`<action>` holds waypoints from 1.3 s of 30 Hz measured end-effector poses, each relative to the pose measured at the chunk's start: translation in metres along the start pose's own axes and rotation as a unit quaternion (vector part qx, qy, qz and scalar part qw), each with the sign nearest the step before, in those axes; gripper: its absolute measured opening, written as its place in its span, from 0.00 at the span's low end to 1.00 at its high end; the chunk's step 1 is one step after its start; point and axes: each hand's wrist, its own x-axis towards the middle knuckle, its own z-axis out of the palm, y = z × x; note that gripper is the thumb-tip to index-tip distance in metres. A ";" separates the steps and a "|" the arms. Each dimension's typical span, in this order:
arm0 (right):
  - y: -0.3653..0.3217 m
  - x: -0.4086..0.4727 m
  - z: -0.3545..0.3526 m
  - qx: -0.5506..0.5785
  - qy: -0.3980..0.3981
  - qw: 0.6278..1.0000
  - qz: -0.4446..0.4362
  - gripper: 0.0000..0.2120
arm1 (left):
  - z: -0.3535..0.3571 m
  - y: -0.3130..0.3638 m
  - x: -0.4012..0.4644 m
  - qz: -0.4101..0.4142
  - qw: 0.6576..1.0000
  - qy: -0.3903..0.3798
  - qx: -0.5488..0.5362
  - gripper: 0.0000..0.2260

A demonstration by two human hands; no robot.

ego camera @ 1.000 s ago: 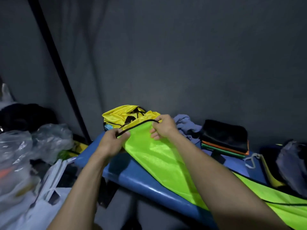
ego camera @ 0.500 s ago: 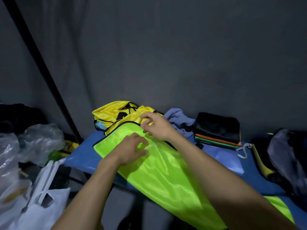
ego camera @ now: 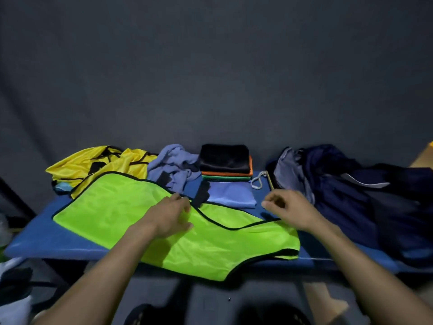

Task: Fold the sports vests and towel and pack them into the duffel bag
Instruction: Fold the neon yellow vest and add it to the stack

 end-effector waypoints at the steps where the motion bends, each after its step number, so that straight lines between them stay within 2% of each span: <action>1: 0.007 -0.007 -0.002 0.007 -0.014 1.000 0.017 0.10 | 0.003 0.003 0.002 -0.005 1.000 0.007 0.006 0.18; 6: 0.035 -0.025 -0.007 0.016 -0.069 0.994 0.085 0.17 | 0.015 0.010 0.010 -0.041 0.997 0.018 0.063 0.15; 10: 0.048 -0.030 -0.009 0.052 -0.049 0.986 0.153 0.14 | 0.017 0.015 0.016 -0.075 0.993 0.042 0.076 0.16; 13: 0.050 -0.031 -0.008 0.096 -0.029 0.978 0.181 0.13 | 0.014 0.028 0.020 -0.076 0.986 0.092 0.114 0.15; 16: 0.052 -0.032 -0.003 0.120 -0.077 0.969 0.200 0.22 | 0.010 0.044 0.022 -0.021 0.987 0.123 0.099 0.13; 19: 0.050 -0.030 0.003 0.153 -0.084 0.964 0.202 0.28 | 0.013 0.061 0.021 0.124 0.989 0.059 -0.057 0.10; 21: 0.046 -0.029 0.003 0.188 -0.050 0.957 0.214 0.25 | 0.023 0.075 0.024 0.177 0.977 0.028 -0.116 0.08; 23: 0.041 -0.028 0.000 0.235 -0.019 0.945 0.226 0.20 | 0.036 0.085 0.032 0.182 0.974 0.000 -0.134 0.11; 26: 0.033 -0.031 -0.004 0.312 0.024 0.928 0.201 0.12 | 0.046 0.092 0.045 0.174 0.981 -0.018 -0.079 0.16; 29: 0.023 -0.037 -0.004 0.370 0.051 0.915 0.153 0.08 | 0.046 0.092 0.054 0.156 0.986 -0.007 -0.053 0.20; 32: 0.017 -0.040 -0.002 0.405 0.064 0.903 0.129 0.06 | 0.043 0.094 0.063 0.184 0.981 0.044 -0.046 0.16; 34: 0.018 -0.038 0.001 0.427 0.068 0.892 0.135 0.06 | 0.040 0.099 0.070 0.213 0.971 0.068 -0.081 0.11; 36: 0.016 -0.037 0.002 0.432 0.075 0.886 0.151 0.08 | 0.033 0.105 0.073 0.223 0.962 0.051 -0.152 0.08; 37: 0.016 -0.037 0.003 0.423 0.085 0.887 0.163 0.06 | 0.030 0.108 0.074 0.219 0.958 0.036 -0.182 0.08; 38: 0.016 -0.037 0.003 0.415 0.091 0.888 0.178 0.04 | 0.028 0.109 0.075 0.212 0.957 0.023 -0.197 0.08; 39: 0.016 -0.036 0.004 0.410 0.093 0.886 0.193 0.06 | 0.028 0.108 0.077 0.202 0.960 0.012 -0.195 0.08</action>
